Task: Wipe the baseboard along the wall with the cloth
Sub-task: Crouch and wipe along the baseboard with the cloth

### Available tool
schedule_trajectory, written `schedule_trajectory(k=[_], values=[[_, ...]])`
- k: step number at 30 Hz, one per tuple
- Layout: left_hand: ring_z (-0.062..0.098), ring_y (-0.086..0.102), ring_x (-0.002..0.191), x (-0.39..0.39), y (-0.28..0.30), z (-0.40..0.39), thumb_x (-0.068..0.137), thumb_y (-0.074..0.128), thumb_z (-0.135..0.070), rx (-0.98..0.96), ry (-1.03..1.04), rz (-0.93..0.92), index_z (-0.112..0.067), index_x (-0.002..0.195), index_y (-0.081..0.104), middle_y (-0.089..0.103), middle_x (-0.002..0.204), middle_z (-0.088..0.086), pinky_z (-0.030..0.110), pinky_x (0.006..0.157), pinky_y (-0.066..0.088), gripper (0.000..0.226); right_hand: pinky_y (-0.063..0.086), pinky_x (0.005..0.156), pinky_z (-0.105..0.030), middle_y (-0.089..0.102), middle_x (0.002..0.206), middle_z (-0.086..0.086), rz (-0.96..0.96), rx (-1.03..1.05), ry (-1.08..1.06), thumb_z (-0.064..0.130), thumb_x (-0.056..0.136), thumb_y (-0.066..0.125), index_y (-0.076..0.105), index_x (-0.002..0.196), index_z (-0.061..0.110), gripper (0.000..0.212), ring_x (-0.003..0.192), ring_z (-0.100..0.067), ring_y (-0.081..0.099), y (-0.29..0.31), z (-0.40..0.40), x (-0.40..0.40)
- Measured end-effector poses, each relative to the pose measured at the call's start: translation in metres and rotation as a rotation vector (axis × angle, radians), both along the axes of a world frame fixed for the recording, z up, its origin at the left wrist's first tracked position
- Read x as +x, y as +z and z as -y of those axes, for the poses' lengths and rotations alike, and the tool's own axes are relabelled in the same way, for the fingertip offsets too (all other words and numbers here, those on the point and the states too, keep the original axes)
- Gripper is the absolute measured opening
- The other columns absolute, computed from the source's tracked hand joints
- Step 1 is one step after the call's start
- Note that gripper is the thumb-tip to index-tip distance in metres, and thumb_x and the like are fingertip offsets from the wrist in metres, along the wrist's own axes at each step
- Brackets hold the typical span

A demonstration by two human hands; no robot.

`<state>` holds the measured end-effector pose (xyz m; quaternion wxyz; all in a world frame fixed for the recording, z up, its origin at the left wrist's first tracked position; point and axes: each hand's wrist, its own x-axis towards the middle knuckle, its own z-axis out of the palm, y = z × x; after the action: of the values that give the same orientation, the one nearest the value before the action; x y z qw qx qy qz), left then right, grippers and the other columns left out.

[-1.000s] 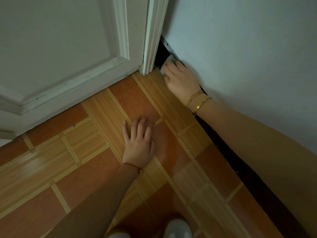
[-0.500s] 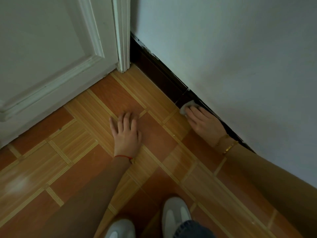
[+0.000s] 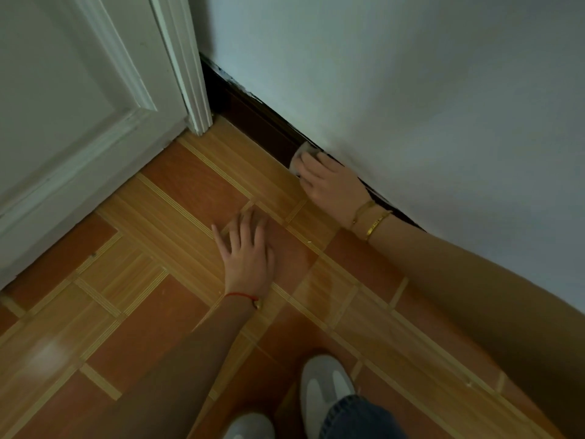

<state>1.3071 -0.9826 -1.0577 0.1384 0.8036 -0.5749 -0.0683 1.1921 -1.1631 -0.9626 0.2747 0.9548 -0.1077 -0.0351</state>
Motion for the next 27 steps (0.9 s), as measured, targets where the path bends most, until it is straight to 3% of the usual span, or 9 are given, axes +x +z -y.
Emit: schedule_trajectory(k=[9, 17, 20, 23, 27], values=[[0.039, 0.026, 0.148, -0.001, 0.000, -0.002, 0.099, 0.036, -0.033, 0.072, -0.016, 0.030, -0.011, 0.146, 0.042, 0.037, 0.155, 0.016, 0.070, 0.118, 0.007, 0.053, 0.042, 0.104, -0.037, 0.056, 0.130, -0.014, -0.143, -0.028, -0.096, 0.001, 0.088, 0.051, 0.070, 0.110, 0.005, 0.029, 0.120, -0.028, 0.053, 0.014, -0.040, -0.091], [0.040, 0.030, 0.146, 0.001, 0.001, -0.002, 0.098, 0.036, -0.031, 0.074, -0.033, -0.003, -0.012, 0.146, 0.042, 0.038, 0.154, 0.017, 0.070, 0.118, 0.007, 0.053, 0.046, 0.099, -0.035, 0.062, 0.121, -0.015, -0.154, -0.069, -0.091, -0.009, 0.098, 0.018, 0.069, 0.107, 0.000, 0.053, 0.113, -0.028, 0.058, 0.024, -0.040, -0.079], [0.040, 0.029, 0.146, 0.000, 0.001, -0.003, 0.098, 0.037, -0.031, 0.073, -0.025, -0.008, -0.011, 0.146, 0.042, 0.038, 0.154, 0.017, 0.071, 0.117, 0.009, 0.053, 0.046, 0.099, -0.037, 0.061, 0.120, -0.017, -0.115, -0.051, -0.034, -0.006, 0.096, 0.034, 0.066, 0.108, -0.003, 0.034, 0.112, -0.030, 0.058, 0.020, -0.033, -0.074], [0.038, 0.026, 0.148, -0.001, 0.001, -0.002, 0.098, 0.036, -0.033, 0.090, -0.017, 0.018, -0.012, 0.147, 0.041, 0.037, 0.155, 0.016, 0.070, 0.117, 0.008, 0.053, 0.048, 0.096, -0.037, 0.064, 0.116, -0.016, -0.023, -0.059, 0.011, -0.011, 0.096, 0.023, 0.069, 0.102, -0.003, 0.047, 0.111, -0.029, 0.060, 0.018, -0.021, -0.060], [0.038, 0.029, 0.147, -0.003, 0.000, 0.000, 0.097, 0.037, -0.033, 0.064, -0.002, 0.040, -0.012, 0.144, 0.044, 0.040, 0.152, 0.016, 0.070, 0.117, 0.009, 0.052, 0.044, 0.099, -0.037, 0.061, 0.120, -0.013, -0.005, -0.102, 0.038, 0.000, 0.089, 0.052, 0.072, 0.100, 0.004, 0.023, 0.116, -0.030, 0.055, 0.001, -0.005, -0.018]])
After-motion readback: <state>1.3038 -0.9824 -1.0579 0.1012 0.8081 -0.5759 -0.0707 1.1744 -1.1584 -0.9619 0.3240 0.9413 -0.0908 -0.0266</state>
